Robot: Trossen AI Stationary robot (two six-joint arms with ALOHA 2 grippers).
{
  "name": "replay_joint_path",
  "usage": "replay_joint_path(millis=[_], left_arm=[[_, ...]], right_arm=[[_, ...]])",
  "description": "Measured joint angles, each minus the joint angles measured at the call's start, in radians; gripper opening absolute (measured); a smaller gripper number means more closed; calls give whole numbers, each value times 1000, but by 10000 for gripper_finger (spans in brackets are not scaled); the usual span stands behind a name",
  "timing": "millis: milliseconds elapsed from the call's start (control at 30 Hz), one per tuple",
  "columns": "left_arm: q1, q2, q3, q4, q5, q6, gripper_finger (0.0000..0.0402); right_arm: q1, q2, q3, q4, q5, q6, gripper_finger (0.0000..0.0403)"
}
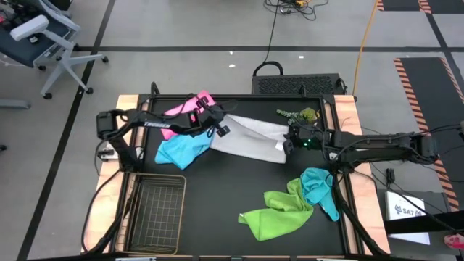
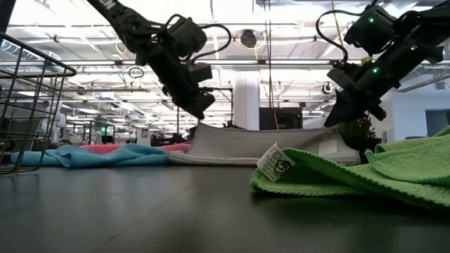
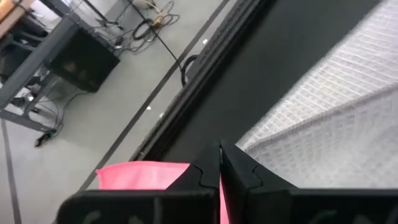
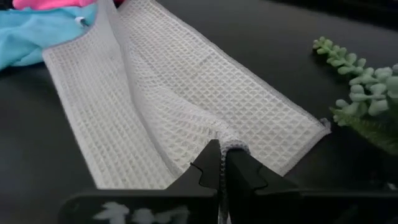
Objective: Fold microfiber towels
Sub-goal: Fold the gray microfiber cloth
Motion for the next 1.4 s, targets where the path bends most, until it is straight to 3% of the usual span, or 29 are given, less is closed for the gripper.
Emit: replay_joint_path(millis=[333, 667, 867, 1067, 1400], left_arm=[[48, 1, 0, 11, 16, -6, 15], [62, 1, 0, 114, -32, 112, 76], [80, 1, 0, 154, -36, 119, 87], [38, 0, 0, -7, 180, 25, 87], [-126, 0, 0, -228, 193, 5, 74]], right_arm=[[-33, 0, 0, -3, 4, -51, 11], [-33, 1, 0, 13, 52, -117, 119], [-34, 1, 0, 130, 57, -182, 151], [-29, 0, 0, 203, -81, -181, 143], [112, 62, 0, 71, -234, -55, 65]])
